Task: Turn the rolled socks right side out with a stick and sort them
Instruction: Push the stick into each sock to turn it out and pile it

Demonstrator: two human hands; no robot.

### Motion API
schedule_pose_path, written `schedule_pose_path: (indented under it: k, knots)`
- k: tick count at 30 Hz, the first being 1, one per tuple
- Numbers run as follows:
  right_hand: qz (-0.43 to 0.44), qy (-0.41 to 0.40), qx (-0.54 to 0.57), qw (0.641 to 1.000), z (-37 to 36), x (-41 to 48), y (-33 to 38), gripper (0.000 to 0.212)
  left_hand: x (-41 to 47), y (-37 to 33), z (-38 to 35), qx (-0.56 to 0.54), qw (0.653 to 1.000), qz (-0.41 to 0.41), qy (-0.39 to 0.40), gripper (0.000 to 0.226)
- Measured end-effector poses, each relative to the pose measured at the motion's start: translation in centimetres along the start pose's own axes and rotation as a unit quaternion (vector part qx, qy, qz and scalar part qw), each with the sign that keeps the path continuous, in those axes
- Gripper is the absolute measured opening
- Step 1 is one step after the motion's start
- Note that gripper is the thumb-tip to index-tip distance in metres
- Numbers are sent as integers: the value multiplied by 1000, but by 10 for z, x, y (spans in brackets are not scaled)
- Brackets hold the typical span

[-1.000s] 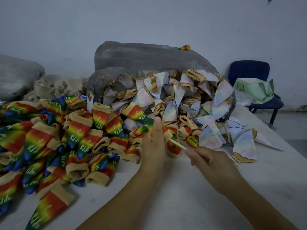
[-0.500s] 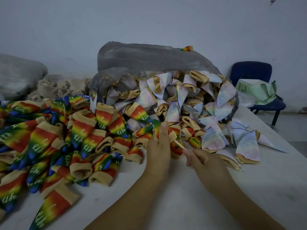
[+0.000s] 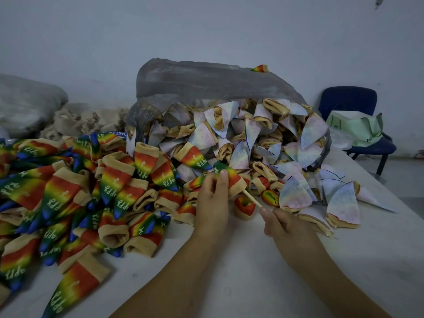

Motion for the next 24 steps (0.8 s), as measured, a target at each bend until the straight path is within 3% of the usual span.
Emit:
schedule_pose_path:
  k: [4, 8, 16, 20, 24]
  knots:
    - [12, 27, -10, 1000, 2, 1, 2, 55, 0, -2, -6, -25, 999, -1, 33, 26]
    - [86, 52, -72, 992, 10, 7, 7, 21, 1, 2, -5, -25, 999, 14, 47, 29]
    - [122, 36, -122, 984, 22, 10, 11, 53, -8, -5, -9, 22, 998, 47, 42, 45]
    - [89, 7, -93, 992, 15, 3, 13, 43, -11, -14, -16, 26, 999, -10, 25, 57]
    - [39, 13, 16, 999, -6, -5, 10, 26, -9, -14, -17, 27, 999, -34, 14, 61]
Point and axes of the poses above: each hand's wrist, its own x-axis towards the middle knuckle, its own z-axis out of the back of the hand, y = z × x, the point moved 7 cm from there along x, towards the middle knuckle, and after that the axes turned 9 degrees about x, right-handed, at the moved point
